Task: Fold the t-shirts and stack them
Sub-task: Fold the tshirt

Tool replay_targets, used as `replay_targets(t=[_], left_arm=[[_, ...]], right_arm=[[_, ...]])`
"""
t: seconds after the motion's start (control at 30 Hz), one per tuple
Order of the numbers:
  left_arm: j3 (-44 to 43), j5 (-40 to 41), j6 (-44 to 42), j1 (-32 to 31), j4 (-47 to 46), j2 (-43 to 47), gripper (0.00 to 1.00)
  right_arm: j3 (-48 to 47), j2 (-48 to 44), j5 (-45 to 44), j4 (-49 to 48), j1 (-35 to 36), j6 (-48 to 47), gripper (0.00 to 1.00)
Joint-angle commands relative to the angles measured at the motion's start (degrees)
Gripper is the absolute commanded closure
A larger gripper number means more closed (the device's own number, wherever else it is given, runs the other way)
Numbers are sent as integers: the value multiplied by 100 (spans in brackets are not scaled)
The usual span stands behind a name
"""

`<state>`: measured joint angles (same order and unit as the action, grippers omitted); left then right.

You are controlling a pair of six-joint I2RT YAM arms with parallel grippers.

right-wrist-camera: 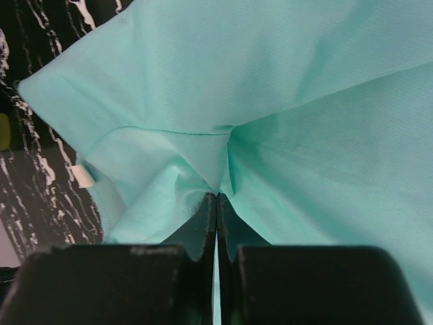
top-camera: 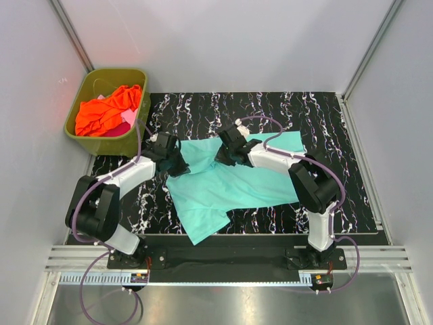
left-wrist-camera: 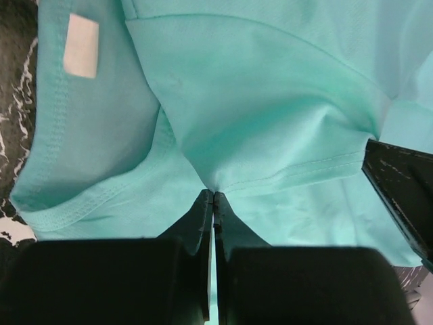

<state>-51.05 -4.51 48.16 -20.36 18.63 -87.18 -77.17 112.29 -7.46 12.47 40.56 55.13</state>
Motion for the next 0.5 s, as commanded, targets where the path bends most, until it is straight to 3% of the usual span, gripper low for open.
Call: replay_targets(t=[0.0,0.47], left_arm=[[95,187,123,-117,-220,17,100],[218,794,-96,-161,9,227,100]], right_arm=[[52,-348,-352,256,-4,-309,100],[-176,-172,51,344,-100,-1259,100]])
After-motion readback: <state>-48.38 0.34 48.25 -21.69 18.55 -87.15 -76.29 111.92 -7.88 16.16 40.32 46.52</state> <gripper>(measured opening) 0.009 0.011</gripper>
